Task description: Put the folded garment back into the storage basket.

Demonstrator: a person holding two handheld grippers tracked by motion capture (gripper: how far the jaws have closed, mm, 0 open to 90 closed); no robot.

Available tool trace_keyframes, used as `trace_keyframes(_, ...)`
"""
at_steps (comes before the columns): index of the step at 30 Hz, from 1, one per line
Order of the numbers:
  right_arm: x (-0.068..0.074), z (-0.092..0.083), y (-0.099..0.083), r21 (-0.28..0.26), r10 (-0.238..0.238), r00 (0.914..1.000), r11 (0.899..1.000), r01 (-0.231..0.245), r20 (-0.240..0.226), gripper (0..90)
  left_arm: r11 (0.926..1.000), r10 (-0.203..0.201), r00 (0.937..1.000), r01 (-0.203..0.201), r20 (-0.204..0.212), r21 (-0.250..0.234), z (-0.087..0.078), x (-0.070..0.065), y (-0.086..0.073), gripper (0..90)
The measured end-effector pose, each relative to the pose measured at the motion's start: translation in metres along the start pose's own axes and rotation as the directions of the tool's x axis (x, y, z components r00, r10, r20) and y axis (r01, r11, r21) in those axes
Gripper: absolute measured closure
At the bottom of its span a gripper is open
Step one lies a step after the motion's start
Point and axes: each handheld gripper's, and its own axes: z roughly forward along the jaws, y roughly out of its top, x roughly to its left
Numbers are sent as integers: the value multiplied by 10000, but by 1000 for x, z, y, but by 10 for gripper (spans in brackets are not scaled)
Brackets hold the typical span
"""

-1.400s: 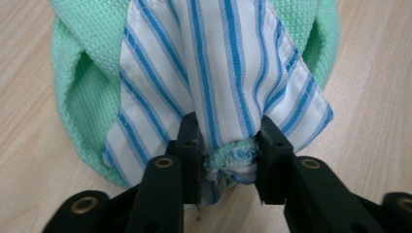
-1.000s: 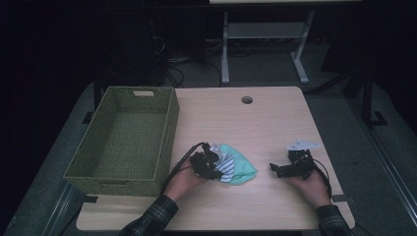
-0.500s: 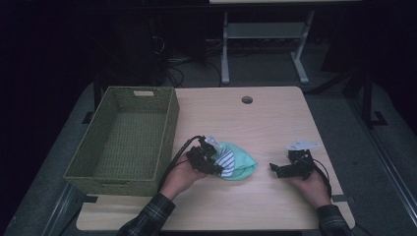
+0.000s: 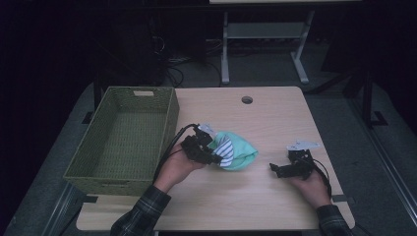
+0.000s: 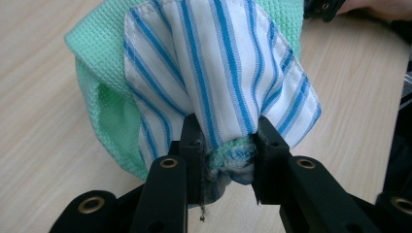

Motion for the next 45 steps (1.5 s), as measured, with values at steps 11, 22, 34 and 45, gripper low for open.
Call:
trace_keyframes(11, 0, 0, 0, -19, 16, 10000, 10000, -16, 2, 39, 9995, 47, 9996, -56, -273, -314, -35, 6, 12, 703)
trace_keyframes(22, 0, 0, 0, -31, 11, 10000, 10000, -11, 12, 39, 9991, 18, 9973, -49, -735, -430, -64, 16, 14, 702)
trace_keyframes(34, 1, 2, 1, 14, 120, 9998, 9999, -121, 164, 14, 9978, -332, 9901, 250, -1366, -617, -95, 28, 7, 701)
trace_keyframes(45, 1, 2, 1, 14, 124, 9998, 9999, -124, 163, 13, 9947, -798, 9800, 664, -1822, -787, -117, 41, -6, 701)
